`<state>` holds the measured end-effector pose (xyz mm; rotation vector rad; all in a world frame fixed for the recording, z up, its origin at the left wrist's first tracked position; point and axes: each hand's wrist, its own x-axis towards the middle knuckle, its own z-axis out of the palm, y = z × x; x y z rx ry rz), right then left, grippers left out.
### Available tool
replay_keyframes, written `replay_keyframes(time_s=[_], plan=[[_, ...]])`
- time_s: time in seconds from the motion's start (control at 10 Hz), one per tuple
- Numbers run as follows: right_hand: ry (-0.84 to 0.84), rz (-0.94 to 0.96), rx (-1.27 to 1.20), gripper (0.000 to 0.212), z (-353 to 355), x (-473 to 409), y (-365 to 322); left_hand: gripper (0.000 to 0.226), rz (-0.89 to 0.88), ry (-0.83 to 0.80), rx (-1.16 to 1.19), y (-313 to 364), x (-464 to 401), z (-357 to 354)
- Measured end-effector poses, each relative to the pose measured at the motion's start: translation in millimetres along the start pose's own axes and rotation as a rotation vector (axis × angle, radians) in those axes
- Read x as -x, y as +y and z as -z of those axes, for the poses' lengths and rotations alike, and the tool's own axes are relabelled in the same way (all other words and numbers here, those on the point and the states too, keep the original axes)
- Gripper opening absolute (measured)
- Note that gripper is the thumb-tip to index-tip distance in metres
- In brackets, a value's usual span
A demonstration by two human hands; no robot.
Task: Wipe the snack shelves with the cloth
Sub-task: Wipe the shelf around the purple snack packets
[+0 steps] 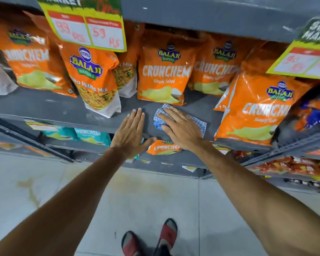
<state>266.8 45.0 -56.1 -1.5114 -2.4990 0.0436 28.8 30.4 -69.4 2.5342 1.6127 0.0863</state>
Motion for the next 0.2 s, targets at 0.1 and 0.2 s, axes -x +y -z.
replay_keyframes(time_s=[0.1,0.2], plan=[[-0.032,-0.015,0.047,0.051,3,0,-3,0.115,0.017,-0.034,-0.026,1,0,4],[-0.113,-0.027,0.000,0.055,13,-4,-6,0.123,0.041,-0.059,0.008,6,1,14]])
